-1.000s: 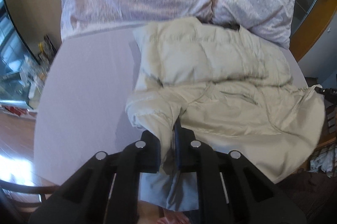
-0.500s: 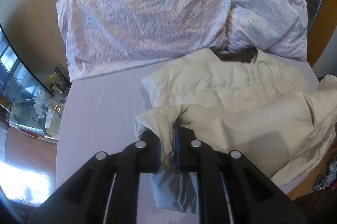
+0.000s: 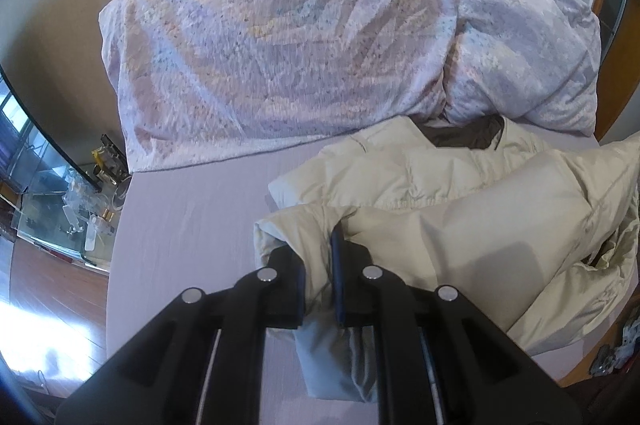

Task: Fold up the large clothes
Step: 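Grasp the jacket hem with both grippers and fold it toward the collar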

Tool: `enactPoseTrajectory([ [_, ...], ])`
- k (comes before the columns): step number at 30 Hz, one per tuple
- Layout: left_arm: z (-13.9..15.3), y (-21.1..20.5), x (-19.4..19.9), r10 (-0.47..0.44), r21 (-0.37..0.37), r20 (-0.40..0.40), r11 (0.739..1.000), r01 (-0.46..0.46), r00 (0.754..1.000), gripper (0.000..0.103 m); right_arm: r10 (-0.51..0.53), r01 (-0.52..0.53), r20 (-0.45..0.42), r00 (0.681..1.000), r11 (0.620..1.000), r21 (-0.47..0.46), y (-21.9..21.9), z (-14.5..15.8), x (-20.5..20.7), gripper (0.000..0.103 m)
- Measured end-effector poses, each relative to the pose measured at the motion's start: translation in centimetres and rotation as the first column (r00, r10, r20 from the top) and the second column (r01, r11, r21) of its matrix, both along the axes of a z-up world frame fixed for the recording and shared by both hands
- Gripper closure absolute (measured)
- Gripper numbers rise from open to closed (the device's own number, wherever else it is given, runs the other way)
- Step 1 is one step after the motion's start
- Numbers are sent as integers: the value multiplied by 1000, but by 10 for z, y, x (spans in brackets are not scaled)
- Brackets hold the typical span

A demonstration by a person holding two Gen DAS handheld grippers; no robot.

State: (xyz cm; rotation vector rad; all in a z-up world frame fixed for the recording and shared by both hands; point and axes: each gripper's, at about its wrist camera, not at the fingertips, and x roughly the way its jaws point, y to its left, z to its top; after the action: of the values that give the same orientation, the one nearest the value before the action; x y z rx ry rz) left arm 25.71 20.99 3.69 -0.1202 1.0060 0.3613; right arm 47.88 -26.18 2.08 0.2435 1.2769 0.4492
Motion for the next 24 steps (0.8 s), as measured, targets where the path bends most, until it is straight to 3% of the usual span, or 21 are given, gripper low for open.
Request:
enactPoseTrajectory([
  [11, -21, 26, 53, 116, -38, -40, 992, -118, 992, 91, -87, 84, -29, 996, 993, -81, 25, -26, 36, 95],
  [24, -72, 61, 95, 203, -97, -106, 972, -213, 973, 88, -226, 206, -159, 961, 970, -130, 34, -72, 79, 92],
])
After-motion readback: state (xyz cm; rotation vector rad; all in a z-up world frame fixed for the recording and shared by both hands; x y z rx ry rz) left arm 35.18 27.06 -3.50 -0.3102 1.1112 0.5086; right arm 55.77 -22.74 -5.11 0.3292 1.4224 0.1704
